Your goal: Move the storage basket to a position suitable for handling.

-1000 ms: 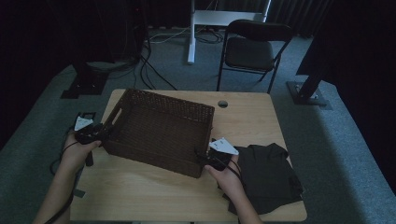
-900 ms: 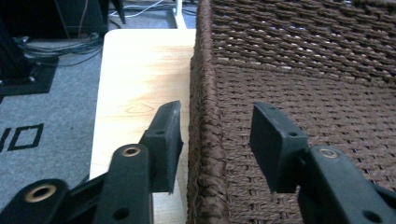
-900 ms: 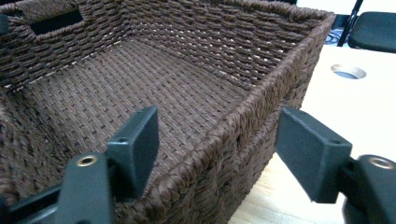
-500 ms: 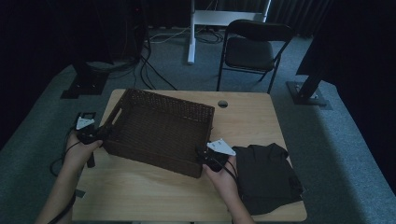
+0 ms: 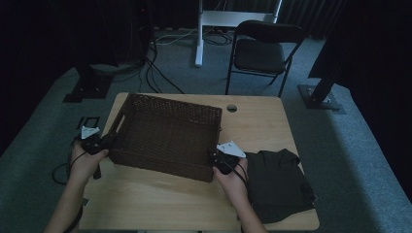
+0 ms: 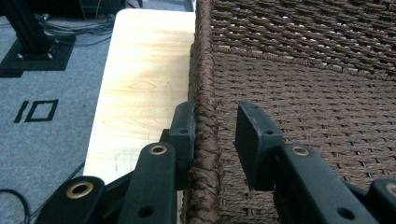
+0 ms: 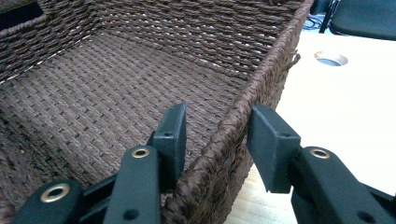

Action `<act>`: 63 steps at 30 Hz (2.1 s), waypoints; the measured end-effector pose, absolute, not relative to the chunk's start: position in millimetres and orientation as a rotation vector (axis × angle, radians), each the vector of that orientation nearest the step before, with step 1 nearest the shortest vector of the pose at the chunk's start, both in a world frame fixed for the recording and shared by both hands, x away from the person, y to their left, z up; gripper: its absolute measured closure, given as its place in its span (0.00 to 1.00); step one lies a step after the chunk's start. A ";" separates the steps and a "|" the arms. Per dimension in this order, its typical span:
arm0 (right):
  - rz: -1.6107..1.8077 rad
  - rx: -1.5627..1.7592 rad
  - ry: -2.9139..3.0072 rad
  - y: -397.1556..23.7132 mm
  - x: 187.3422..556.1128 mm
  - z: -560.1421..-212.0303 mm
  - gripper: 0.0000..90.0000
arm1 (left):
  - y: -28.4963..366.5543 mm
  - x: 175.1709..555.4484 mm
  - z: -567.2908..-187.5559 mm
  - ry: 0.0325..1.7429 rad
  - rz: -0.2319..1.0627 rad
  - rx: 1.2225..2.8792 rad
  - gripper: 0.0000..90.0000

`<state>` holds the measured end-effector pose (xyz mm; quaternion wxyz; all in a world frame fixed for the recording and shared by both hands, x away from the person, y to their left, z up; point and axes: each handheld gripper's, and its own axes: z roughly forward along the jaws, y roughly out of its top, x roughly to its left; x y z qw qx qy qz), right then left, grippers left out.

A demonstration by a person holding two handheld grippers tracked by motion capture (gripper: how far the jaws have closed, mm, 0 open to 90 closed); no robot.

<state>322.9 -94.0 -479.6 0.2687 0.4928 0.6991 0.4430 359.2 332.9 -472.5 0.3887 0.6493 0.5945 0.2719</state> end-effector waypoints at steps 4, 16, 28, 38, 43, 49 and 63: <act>1.191 1.313 1.904 -97.1 327.1 -479.0 0.65 | 330.3 355.0 -473.4 1.530 0.691 1.622 0.77; 1.194 1.273 1.960 -108.6 341.5 -477.7 0.67 | 324.4 342.3 -474.1 1.563 0.696 1.606 0.83; 1.207 1.236 2.017 -121.0 354.2 -476.6 0.68 | 317.5 332.3 -473.3 1.574 0.688 1.614 0.88; 1.198 1.235 2.031 -123.3 354.4 -475.7 0.68 | 315.2 329.9 -472.5 1.575 0.693 1.632 0.88; 1.221 1.243 2.024 -125.0 354.4 -476.8 0.68 | 314.8 329.1 -472.3 1.577 0.693 1.636 0.88; 1.212 1.241 2.027 -124.6 346.3 -476.8 0.68 | 313.9 322.6 -471.2 1.576 0.701 1.659 0.88; 1.204 1.230 2.042 -119.0 324.0 -476.2 0.68 | 320.5 298.2 -469.7 1.573 0.694 1.689 0.88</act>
